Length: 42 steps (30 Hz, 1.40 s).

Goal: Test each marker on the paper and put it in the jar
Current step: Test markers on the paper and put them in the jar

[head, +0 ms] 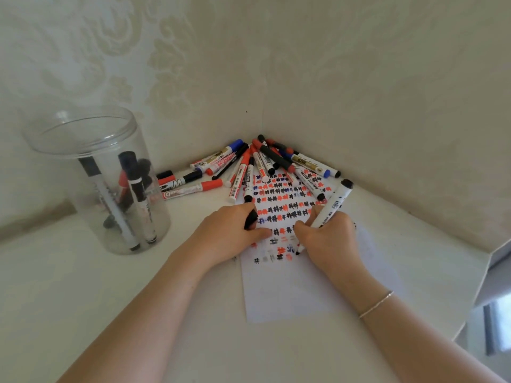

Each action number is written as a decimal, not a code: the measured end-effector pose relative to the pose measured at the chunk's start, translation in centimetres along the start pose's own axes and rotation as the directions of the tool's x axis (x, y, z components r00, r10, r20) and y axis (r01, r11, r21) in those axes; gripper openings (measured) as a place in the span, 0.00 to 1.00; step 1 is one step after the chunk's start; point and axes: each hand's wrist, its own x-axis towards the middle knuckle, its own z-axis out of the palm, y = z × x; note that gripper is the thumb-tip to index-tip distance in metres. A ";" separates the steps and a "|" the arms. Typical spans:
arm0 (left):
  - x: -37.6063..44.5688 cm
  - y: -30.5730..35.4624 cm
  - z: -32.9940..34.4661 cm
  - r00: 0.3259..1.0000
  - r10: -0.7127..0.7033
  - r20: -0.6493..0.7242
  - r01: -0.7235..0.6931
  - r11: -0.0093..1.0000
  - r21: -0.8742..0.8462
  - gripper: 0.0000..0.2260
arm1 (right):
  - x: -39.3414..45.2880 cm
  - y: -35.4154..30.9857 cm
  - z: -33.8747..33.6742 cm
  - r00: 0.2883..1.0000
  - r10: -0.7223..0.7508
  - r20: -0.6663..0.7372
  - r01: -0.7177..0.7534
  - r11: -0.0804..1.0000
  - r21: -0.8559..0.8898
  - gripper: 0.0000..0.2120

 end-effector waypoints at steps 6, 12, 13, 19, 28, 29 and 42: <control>0.1 0.0 0.1 1.000 -0.001 0.011 0.001 1.000 0.002 0.17 | 0.2 0.1 -0.4 1.000 -0.006 0.010 0.006 1.000 0.029 0.10; 0.1 -0.1 0.1 1.000 0.002 0.012 -0.002 1.000 -0.004 0.17 | 0.1 0.3 -0.1 1.000 0.009 -0.008 -0.009 1.000 0.017 0.12; 0.1 -0.2 0.1 1.000 0.001 0.013 -0.001 1.000 -0.002 0.17 | 0.2 0.2 -0.1 1.000 0.006 -0.012 -0.005 1.000 0.028 0.13; 0.1 0.0 0.0 1.000 -0.007 0.024 0.007 1.000 -0.002 0.16 | 0.2 0.2 -0.1 1.000 -0.012 0.019 0.012 1.000 0.005 0.13; -0.2 0.0 0.1 1.000 0.009 -0.010 -0.009 1.000 0.007 0.15 | 0.3 0.2 -0.2 1.000 -0.009 0.010 0.009 1.000 0.016 0.15; -0.3 0.1 0.1 0.999 0.021 -0.029 -0.022 1.000 -0.021 0.13 | 0.3 0.2 -0.3 1.000 -0.011 0.006 0.010 0.997 0.072 0.14; -0.3 0.6 0.5 0.989 0.150 -0.018 -0.149 0.945 -0.291 0.06 | 0.5 -1.1 -1.1 0.951 -0.128 0.283 -0.129 0.664 0.736 0.13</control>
